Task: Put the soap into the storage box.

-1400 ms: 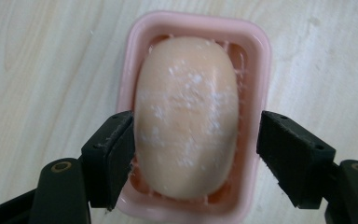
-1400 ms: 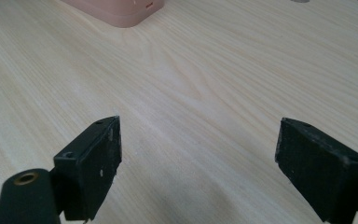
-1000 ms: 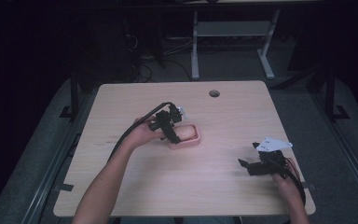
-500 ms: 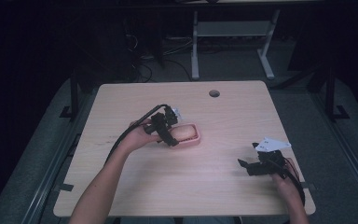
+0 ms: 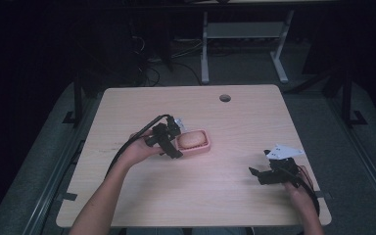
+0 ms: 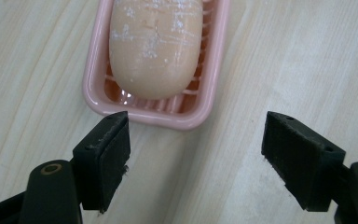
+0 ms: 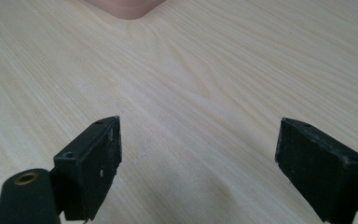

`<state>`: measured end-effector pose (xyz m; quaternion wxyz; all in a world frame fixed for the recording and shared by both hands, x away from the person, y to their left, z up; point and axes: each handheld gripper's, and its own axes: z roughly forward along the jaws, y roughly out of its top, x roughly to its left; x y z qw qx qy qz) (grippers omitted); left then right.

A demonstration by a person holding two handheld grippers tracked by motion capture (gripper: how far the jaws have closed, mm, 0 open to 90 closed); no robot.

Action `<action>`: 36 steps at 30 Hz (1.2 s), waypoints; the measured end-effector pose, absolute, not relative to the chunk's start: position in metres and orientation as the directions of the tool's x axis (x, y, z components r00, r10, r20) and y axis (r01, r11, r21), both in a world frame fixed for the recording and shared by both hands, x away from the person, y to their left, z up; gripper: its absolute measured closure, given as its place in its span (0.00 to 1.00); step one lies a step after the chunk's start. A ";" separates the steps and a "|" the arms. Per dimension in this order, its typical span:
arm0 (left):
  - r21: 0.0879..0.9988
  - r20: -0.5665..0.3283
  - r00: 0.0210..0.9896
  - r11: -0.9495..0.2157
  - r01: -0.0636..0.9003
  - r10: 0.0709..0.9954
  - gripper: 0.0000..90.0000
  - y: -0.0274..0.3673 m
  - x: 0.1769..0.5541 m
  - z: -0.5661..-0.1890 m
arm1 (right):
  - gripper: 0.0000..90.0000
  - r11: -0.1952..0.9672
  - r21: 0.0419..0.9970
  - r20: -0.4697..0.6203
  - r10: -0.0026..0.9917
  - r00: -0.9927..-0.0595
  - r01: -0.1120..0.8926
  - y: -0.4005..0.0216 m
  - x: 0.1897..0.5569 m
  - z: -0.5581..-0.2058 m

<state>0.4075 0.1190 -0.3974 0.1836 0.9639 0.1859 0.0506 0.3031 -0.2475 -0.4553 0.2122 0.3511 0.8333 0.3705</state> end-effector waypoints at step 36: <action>0.407 0.036 0.908 -0.836 0.369 0.418 0.25 0.160 0.371 -0.401 | 0.15 0.498 0.758 -0.114 0.737 -0.666 0.421 -0.246 0.302 -0.454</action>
